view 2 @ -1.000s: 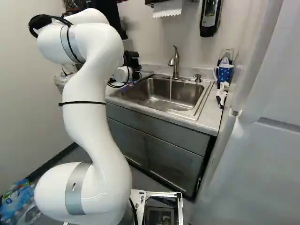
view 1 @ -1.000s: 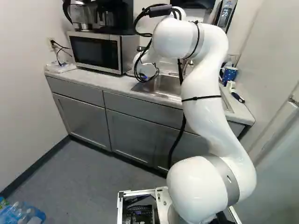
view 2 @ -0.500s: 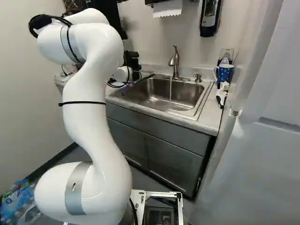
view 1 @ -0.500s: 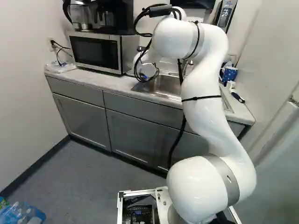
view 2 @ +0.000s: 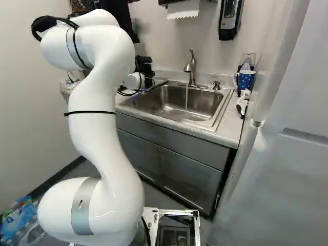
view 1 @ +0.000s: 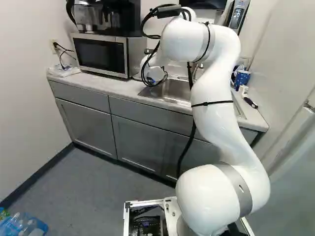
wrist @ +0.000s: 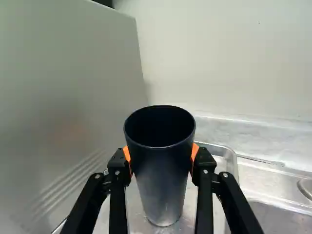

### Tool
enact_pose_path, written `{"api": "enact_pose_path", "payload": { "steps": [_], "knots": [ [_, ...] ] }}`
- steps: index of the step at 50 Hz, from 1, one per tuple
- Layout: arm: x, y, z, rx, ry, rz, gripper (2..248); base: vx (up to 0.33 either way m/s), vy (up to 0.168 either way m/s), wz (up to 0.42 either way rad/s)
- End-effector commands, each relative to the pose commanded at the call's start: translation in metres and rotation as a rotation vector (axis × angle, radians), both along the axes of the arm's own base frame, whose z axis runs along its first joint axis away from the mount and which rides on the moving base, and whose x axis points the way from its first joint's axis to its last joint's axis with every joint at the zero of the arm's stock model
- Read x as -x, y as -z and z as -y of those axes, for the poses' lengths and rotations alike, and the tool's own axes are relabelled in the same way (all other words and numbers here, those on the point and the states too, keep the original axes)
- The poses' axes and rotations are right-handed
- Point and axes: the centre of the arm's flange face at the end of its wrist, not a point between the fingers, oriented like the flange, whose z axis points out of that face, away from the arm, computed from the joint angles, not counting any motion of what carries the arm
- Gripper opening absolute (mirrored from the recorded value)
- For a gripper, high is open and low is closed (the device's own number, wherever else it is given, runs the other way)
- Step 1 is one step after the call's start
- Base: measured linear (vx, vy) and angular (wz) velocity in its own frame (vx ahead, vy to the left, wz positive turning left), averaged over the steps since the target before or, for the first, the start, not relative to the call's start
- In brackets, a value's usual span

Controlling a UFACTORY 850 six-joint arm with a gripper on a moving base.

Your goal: Rinse the cup and place it in the tray

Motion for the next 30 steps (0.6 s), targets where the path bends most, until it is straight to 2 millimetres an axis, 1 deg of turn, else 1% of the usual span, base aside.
{"api": "enact_pose_path", "payload": {
  "steps": [4, 5, 9, 10, 14, 15, 20, 21, 30],
  "knots": [
    [0.0, 0.0, 0.0, 0.0, 0.0, 0.0, 125, 0.0, 0.0, 0.0],
    [0.0, 0.0, 0.0, 0.0, 0.0, 0.0, 144, 0.0, 0.0, 0.0],
    [0.0, 0.0, 0.0, 0.0, 0.0, 0.0, 144, 0.0, 0.0, 0.0],
    [0.0, 0.0, 0.0, 0.0, 0.0, 0.0, 177, 0.0, 0.0, 0.0],
    [0.0, 0.0, 0.0, 0.0, 0.0, 0.0, 177, 0.0, 0.0, 0.0],
    [0.0, 0.0, 0.0, 0.0, 0.0, 0.0, 213, 0.0, 0.0, 0.0],
    [0.0, 0.0, 0.0, 0.0, 0.0, 0.0, 213, 0.0, 0.0, 0.0],
    [0.0, 0.0, 0.0, 0.0, 0.0, 0.0, 246, 0.0, 0.0, 0.0],
    [0.0, -0.0007, 0.0, 0.0, 0.0, 0.001, 247, 0.0, 0.0, 0.0]
  ]
}}
